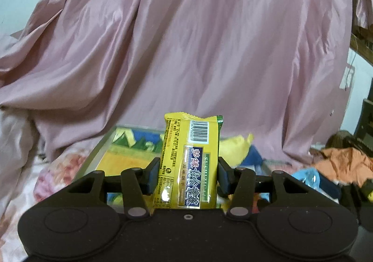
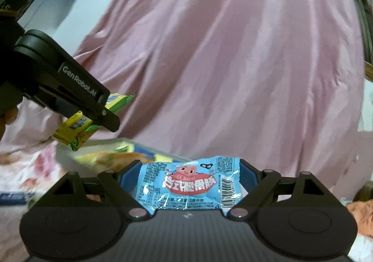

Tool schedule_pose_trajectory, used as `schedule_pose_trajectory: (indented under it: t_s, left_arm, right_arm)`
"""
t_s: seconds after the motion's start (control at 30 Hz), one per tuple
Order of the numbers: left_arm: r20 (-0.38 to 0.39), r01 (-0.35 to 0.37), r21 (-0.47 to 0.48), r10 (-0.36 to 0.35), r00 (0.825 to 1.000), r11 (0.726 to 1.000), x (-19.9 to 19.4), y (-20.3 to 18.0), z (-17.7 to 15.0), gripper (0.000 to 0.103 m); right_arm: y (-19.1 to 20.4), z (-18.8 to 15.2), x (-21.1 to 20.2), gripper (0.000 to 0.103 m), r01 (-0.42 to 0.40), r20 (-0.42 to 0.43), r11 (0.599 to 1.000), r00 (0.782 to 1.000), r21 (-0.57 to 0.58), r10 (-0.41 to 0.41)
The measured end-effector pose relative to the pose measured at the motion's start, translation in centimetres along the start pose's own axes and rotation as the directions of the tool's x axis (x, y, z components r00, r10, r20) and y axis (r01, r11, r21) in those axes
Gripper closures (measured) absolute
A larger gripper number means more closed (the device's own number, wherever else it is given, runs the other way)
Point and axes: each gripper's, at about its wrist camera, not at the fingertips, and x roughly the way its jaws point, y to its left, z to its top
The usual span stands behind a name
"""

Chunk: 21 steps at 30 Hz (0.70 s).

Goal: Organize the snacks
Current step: 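Carry the yellow bar with the left tool while the right tool carries the blue packet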

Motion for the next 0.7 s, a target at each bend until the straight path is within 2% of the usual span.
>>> schedule_pose_trajectory:
  t_s: [0.23, 0.4, 0.7]
  left_arm:
    - [0.008, -0.005, -0.019, 0.005, 1.0, 1.0, 3.5, -1.5, 0.7, 0.051]
    - [-0.004, -0.016, -0.019, 0.016, 1.0, 1.0, 5.8, -1.9, 0.6, 0.051]
    - [-0.04, -0.038, -0.037, 0.036, 0.999, 0.999, 9.2, -2.2, -0.4, 0.051]
  right_arm:
    - [-1.0, -0.4, 4.1, 0.014, 0.052, 0.007, 0.997, 0.999, 0.062, -0.052]
    - [-1.3, -0.8, 5.9, 0.014, 0.05, 0.006, 0.997, 0.999, 0.066, -0.05]
    - [-2.5, -1.6, 6.5, 0.014, 0.021, -0.042, 0.991, 0.999, 0.13, -0.016]
